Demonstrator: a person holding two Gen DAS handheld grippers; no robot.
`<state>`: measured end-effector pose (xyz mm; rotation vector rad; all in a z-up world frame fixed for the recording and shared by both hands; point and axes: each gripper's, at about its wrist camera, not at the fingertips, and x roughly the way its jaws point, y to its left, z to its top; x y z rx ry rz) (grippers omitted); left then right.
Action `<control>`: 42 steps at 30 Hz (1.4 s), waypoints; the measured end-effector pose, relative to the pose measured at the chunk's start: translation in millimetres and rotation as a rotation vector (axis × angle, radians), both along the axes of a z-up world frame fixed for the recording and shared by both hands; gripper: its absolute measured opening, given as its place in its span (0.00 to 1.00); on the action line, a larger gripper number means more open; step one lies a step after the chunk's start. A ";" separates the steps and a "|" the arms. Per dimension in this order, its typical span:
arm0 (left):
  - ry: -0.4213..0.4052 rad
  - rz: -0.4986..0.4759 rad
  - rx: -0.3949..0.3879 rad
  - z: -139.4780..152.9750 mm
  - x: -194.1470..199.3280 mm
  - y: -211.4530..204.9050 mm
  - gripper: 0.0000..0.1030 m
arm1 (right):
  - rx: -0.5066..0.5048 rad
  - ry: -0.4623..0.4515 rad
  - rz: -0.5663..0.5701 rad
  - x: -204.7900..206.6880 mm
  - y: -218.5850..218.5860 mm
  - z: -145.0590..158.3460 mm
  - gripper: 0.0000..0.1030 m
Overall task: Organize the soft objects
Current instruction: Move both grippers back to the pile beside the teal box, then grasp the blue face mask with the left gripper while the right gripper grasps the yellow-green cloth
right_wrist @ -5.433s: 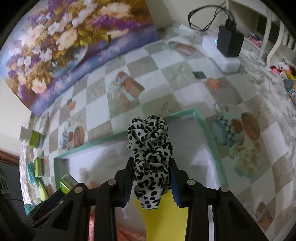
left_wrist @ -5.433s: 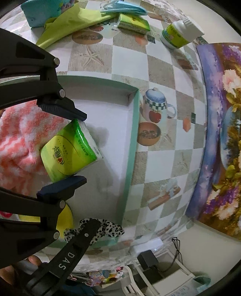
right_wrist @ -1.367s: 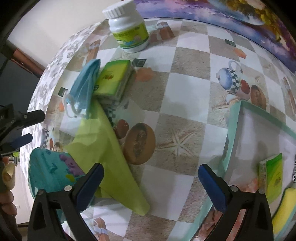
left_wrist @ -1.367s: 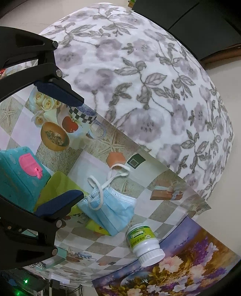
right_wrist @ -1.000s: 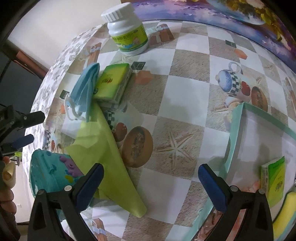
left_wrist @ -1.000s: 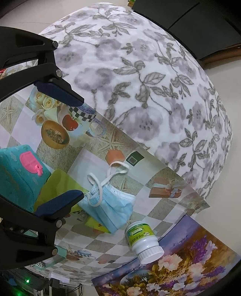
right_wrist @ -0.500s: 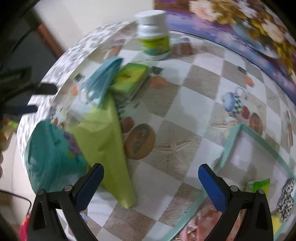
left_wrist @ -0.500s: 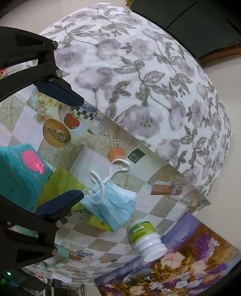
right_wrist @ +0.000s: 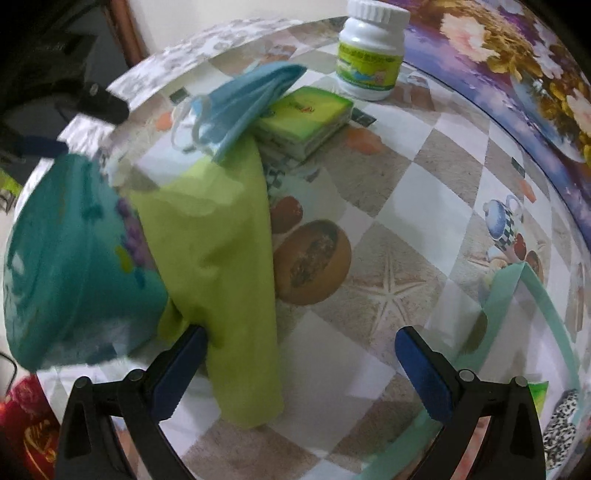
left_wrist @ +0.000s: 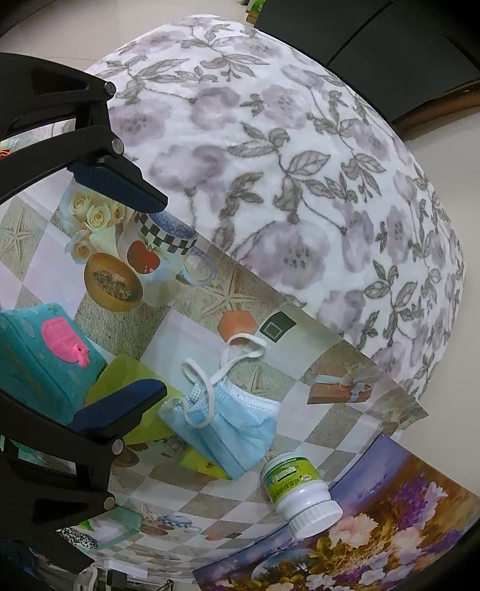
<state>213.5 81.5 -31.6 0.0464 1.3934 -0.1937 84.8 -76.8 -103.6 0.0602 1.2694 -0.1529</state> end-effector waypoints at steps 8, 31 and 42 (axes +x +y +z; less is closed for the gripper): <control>0.010 -0.013 0.012 -5.5 1.4 -3.4 0.89 | -0.007 -0.097 -0.017 16.1 1.0 8.3 0.79; 0.056 -0.231 -0.029 -10.8 58.4 -60.6 0.89 | -0.013 -0.151 -0.124 12.8 -52.4 14.8 0.11; 0.136 -0.377 -0.032 -46.7 60.6 -100.2 0.87 | -0.043 -0.131 -0.150 8.6 -62.9 16.6 0.11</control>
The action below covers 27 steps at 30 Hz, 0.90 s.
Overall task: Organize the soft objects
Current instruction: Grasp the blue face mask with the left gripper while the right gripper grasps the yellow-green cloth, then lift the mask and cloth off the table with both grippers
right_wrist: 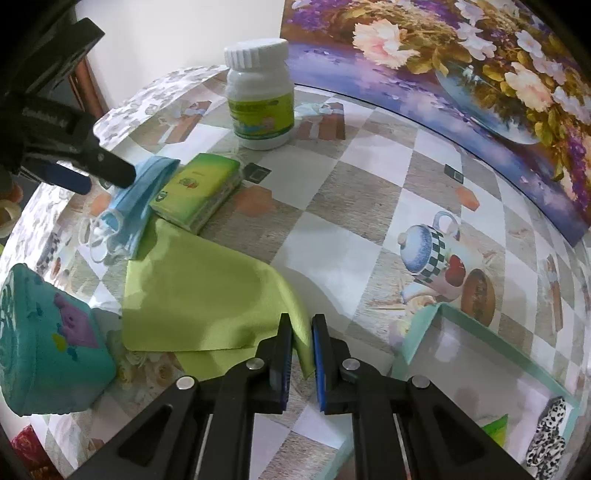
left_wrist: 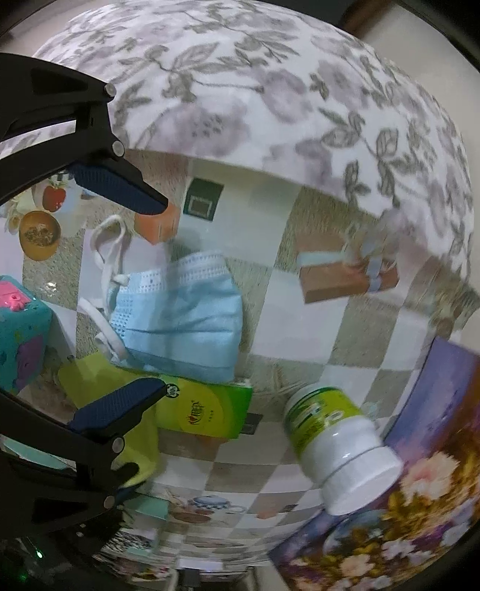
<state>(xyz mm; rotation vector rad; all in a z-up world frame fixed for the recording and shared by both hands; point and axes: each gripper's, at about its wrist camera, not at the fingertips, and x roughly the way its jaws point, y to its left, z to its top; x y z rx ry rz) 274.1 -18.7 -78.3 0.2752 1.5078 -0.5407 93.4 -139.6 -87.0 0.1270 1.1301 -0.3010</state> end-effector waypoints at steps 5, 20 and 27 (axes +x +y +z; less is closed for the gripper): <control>0.018 -0.051 -0.011 -11.9 5.9 -7.2 0.79 | -0.023 0.020 0.001 1.2 0.3 -0.4 0.11; 0.005 -0.082 -0.171 -25.7 17.8 29.4 0.24 | -0.088 0.058 -0.017 6.7 2.3 -2.2 0.11; -0.013 -0.060 -0.259 -30.3 13.4 62.6 0.19 | -0.088 0.056 -0.034 7.1 2.1 -2.2 0.11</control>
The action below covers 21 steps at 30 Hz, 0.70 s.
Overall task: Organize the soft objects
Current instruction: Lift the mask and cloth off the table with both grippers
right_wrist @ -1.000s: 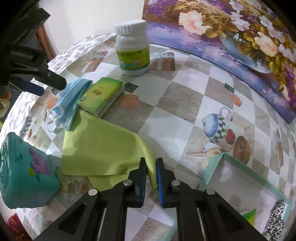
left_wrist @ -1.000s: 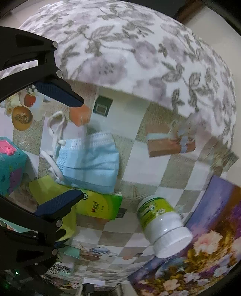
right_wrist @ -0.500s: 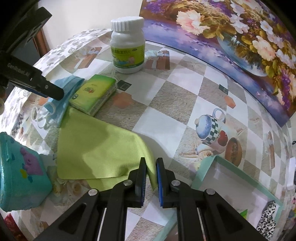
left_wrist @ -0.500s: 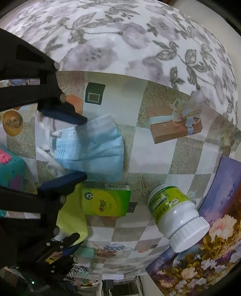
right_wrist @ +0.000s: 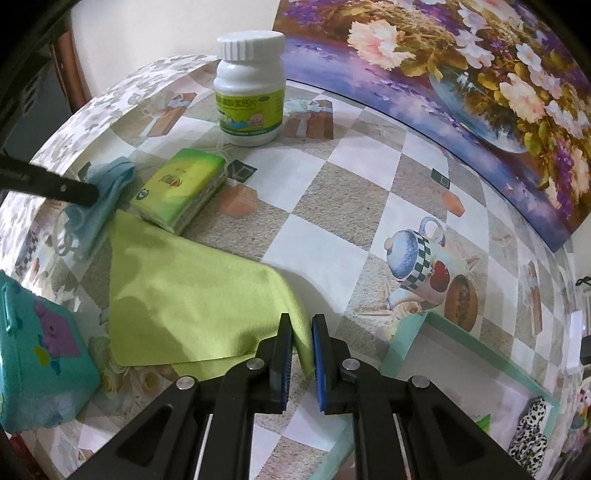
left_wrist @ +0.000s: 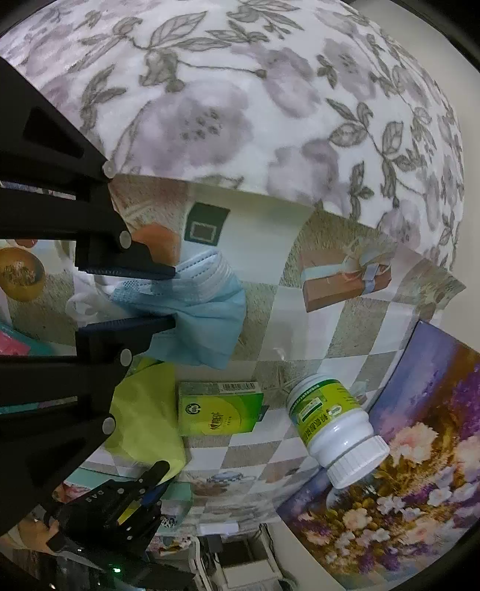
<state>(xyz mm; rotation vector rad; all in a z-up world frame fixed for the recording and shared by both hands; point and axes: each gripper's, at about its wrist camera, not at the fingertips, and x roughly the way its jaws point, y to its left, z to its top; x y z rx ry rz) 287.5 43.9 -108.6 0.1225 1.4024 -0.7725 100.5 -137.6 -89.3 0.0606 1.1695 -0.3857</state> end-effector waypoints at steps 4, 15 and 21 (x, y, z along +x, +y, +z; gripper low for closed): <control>-0.014 -0.001 -0.037 -2.7 -3.3 14.2 0.18 | 0.003 0.001 -0.015 0.1 -0.4 0.1 0.11; 0.001 0.039 -0.142 -6.2 -11.3 43.6 0.15 | -0.026 0.008 -0.053 3.2 2.9 -0.3 0.07; -0.003 0.041 -0.152 -1.2 -13.2 57.2 0.14 | -0.013 -0.001 -0.083 3.2 -1.5 2.8 0.06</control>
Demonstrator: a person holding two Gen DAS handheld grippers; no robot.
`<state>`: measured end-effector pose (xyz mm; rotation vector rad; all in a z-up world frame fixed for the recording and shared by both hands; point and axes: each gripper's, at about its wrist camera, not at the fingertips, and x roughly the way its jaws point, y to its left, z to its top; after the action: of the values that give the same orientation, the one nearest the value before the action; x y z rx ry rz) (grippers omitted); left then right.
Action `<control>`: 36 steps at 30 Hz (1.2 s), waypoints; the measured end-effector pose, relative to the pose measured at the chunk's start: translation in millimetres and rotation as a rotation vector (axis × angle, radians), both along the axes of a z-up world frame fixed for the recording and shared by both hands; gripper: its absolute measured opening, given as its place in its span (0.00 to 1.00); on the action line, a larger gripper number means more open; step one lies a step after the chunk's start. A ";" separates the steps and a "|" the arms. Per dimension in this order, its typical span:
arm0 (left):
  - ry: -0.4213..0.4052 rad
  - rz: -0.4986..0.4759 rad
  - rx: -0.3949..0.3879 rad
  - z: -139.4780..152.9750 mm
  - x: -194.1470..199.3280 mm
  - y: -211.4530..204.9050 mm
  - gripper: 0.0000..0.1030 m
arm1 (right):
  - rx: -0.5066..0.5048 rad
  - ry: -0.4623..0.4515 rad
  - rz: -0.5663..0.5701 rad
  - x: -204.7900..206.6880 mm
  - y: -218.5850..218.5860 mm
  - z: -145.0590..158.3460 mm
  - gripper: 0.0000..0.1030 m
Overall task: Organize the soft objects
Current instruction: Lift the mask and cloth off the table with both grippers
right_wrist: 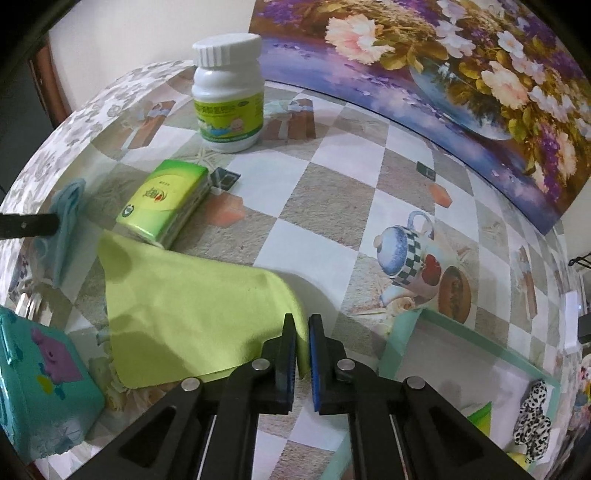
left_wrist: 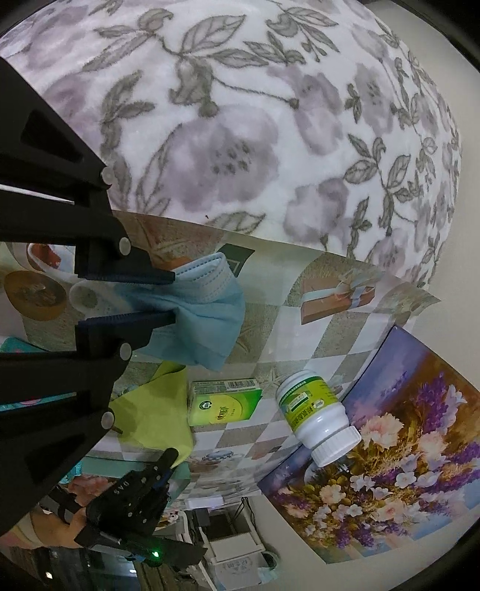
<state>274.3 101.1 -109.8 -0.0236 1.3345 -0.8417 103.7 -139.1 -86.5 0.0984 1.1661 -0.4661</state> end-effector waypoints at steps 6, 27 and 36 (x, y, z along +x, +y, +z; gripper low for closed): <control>0.002 0.002 -0.004 0.2 -3.2 -1.5 0.14 | -0.017 -0.049 0.007 0.9 3.3 18.2 0.06; 0.023 0.043 0.023 8.8 -8.3 2.1 0.14 | 0.026 -0.224 0.044 0.7 7.0 66.8 0.06; 0.015 0.050 0.009 14.4 -11.5 3.1 0.14 | 0.071 -0.269 0.094 9.5 17.8 74.8 0.06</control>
<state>262.8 104.1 -95.4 -0.0560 1.3468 -0.7946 113.2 -121.3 -11.7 0.1614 0.9190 -0.3173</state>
